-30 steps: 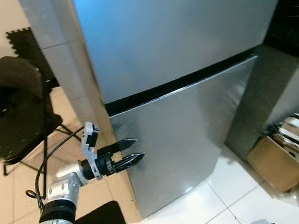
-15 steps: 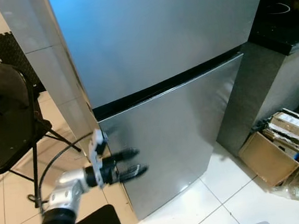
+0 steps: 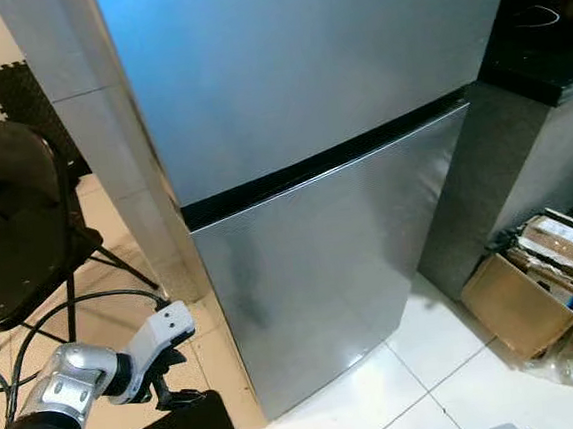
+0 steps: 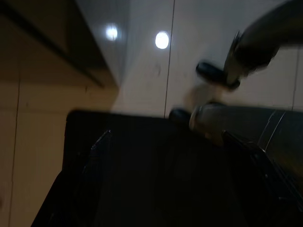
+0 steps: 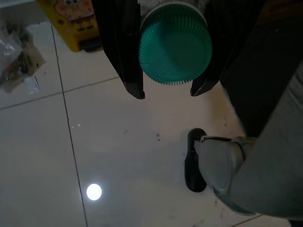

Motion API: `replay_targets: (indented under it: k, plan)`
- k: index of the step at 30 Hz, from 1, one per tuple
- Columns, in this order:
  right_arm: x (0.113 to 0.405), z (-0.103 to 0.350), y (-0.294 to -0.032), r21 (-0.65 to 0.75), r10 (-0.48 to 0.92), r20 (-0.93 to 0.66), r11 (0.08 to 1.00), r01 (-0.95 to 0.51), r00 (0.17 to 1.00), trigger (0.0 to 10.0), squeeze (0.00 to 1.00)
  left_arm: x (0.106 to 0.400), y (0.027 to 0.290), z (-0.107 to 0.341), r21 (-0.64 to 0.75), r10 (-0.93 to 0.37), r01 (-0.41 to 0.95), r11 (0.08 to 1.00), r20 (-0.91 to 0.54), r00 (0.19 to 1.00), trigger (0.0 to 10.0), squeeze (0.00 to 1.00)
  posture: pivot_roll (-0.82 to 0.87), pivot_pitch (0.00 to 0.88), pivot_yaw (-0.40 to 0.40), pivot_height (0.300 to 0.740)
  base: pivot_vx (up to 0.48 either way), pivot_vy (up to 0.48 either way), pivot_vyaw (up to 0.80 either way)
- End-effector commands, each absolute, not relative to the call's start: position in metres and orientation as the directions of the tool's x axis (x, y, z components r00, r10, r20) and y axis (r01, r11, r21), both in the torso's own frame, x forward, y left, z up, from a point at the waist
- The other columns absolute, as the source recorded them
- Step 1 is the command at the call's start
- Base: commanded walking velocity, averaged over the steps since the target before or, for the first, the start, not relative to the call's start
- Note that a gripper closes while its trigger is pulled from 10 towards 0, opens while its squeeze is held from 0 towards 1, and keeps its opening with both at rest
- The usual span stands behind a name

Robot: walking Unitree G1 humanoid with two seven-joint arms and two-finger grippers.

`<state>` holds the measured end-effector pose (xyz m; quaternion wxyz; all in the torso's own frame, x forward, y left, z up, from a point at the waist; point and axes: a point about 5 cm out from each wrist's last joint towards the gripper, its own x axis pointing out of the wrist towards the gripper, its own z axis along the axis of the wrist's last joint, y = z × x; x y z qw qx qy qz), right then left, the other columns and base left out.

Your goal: Restocking fridge

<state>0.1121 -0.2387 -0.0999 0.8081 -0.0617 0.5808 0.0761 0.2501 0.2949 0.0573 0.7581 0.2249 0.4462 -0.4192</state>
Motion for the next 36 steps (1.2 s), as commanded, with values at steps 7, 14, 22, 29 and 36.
replay_targets:
  k: [7,14,22,29,36]
  plan:
    - [0.106,-0.101,-0.241,-0.009,0.044,-0.952,0.985,-0.173,0.301,10.0,0.0,0.276,0.335,0.094,0.369,-0.115,0.738,0.565,-0.851,0.513,10.0,0.0,-0.08,0.0,-0.028,0.74,0.0,0.0,0.0]
    - [0.106,-0.101,-0.241,-0.009,0.043,-0.953,0.985,-0.171,0.3,10.0,0.0,0.285,0.341,0.107,0.467,-0.084,0.666,0.582,-0.78,0.62,10.0,0.0,-0.08,0.0,-0.025,0.74,0.0,0.0,0.0]
    - [0.105,-0.101,-0.241,-0.009,0.044,-0.953,0.985,-0.172,0.299,10.0,0.0,0.296,0.312,0.119,0.32,-0.362,0.652,0.688,-0.627,0.69,10.0,0.0,-0.08,0.0,-0.027,0.74,0.0,0.0,0.0]
    - [0.107,-0.101,-0.242,-0.011,0.043,-0.952,0.984,-0.176,0.302,10.0,0.0,0.275,0.286,0.127,-0.005,-0.718,0.815,0.579,-0.476,0.508,10.0,0.0,-0.08,0.0,-0.025,0.74,0.0,0.0,0.0]
    - [0.106,-0.101,-0.243,-0.014,0.041,-0.954,0.984,-0.18,0.298,10.0,0.0,0.271,0.294,0.134,0.02,-0.721,0.811,0.585,-0.446,0.531,10.0,0.0,-0.07,0.0,-0.028,0.74,0.0,0.0,0.0]
